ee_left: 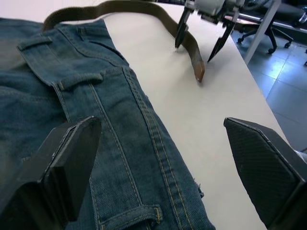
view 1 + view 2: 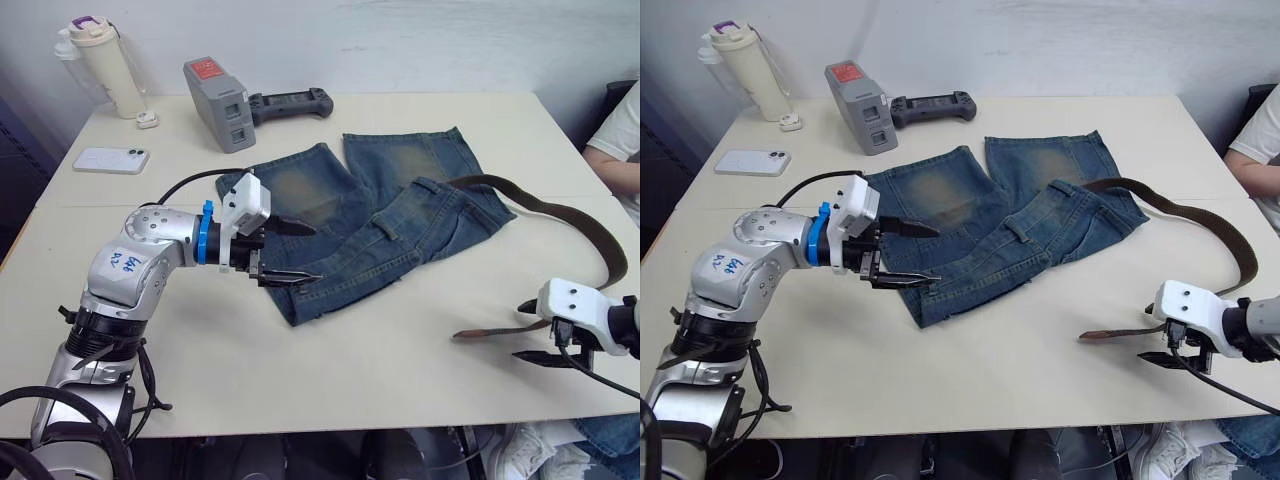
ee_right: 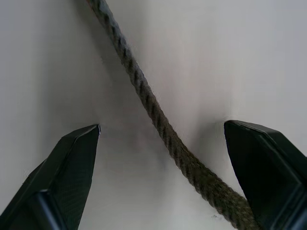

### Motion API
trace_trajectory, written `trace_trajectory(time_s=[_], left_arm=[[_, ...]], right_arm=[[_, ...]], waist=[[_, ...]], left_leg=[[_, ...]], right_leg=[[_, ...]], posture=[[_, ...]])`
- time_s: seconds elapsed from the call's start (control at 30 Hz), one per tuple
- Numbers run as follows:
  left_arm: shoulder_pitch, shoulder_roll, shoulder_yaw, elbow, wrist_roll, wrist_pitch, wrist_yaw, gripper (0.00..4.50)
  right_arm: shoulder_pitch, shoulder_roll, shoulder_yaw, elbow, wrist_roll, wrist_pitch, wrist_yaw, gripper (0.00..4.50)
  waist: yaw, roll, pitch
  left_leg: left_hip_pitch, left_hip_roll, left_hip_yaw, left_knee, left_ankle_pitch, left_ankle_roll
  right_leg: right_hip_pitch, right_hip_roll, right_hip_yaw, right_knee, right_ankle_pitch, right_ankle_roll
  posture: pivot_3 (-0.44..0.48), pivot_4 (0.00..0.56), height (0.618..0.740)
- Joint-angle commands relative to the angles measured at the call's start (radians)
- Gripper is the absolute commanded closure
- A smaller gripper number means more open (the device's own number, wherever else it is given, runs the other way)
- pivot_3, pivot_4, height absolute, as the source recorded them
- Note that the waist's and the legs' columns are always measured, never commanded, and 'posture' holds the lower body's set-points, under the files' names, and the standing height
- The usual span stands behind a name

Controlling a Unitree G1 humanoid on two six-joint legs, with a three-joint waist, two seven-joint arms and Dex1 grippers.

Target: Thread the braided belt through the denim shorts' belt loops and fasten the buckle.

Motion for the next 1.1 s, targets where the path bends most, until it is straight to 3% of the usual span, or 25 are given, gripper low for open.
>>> trace_trajectory(time_s=[0.03,0.2,0.37,0.53,0.63,0.77,0.9,1.1], left_arm=[[0.004,-0.009,0.023,-0.049,-0.027,0.011,0.016,0.00],[-0.037,-0.059,0.013,-0.032,-0.020,0.046,0.072,0.00],[-0.120,-0.206,0.023,0.023,-0.083,0.066,0.097,0.00],[-0.117,-0.309,-0.018,0.041,-0.104,0.122,0.127,0.00],[-0.114,-0.339,-0.069,0.085,-0.067,0.177,0.177,0.00],[-0.116,-0.435,-0.074,0.109,-0.110,0.230,0.210,0.00],[-0.134,-0.569,-0.038,0.161,-0.123,0.209,0.286,0.00],[-0.167,-0.637,0.005,0.204,-0.148,0.196,0.303,0.00]], right_arm=[[-0.026,0.018,0.013,0.028,-0.004,-0.019,0.009,1.84],[-0.079,0.028,0.021,-0.038,0.012,-0.040,0.022,4.47],[-0.171,0.086,-0.086,-0.187,0.211,0.206,-0.025,4.49],[-0.198,0.142,-0.168,-0.310,0.380,0.414,-0.101,4.49],[-0.199,0.174,-0.209,-0.356,0.446,0.482,-0.145,4.49],[-0.199,0.201,-0.267,-0.415,0.535,0.568,-0.205,4.49],[-0.182,0.199,-0.283,-0.459,0.581,0.616,-0.231,4.49],[-0.180,0.213,-0.303,-0.502,0.679,0.685,-0.281,4.49]], waist=[[-0.002,0.000,0.000],[-0.002,0.000,0.000],[0.004,0.000,0.000],[0.003,0.000,0.000],[0.002,0.000,0.000],[0.003,0.000,0.000],[0.004,0.000,0.000],[0.000,0.000,0.000]], left_leg=[[0.000,0.000,0.000,0.000,0.000,0.000],[0.001,0.000,0.000,0.000,0.000,0.000],[0.000,0.000,-0.001,0.001,0.000,0.000],[-0.001,0.000,-0.002,0.000,0.000,0.000],[-0.001,0.000,-0.002,0.000,0.000,0.000],[-0.001,0.000,-0.002,0.000,0.000,0.000],[-0.001,-0.001,-0.002,0.000,0.000,0.000],[0.000,-0.001,-0.002,0.000,0.000,0.000]], right_leg=[[0.000,0.000,0.000,0.000,0.000,0.000],[0.000,0.000,0.000,0.001,0.000,0.000],[0.000,0.000,0.000,0.001,0.000,0.000],[0.001,0.000,-0.002,0.001,0.000,0.000],[0.001,0.000,-0.002,0.001,0.000,0.000],[0.001,0.000,-0.001,0.001,0.000,0.000],[0.001,0.000,-0.002,0.000,0.000,0.000],[0.001,0.000,-0.001,-0.001,0.000,0.000]], posture=[[0.000,0.150,0.650],[0.000,0.150,0.650],[0.000,0.150,0.650],[0.000,0.150,0.650],[0.000,0.150,0.650],[0.000,0.150,0.650],[0.000,0.150,0.650],[0.000,0.150,0.650]])
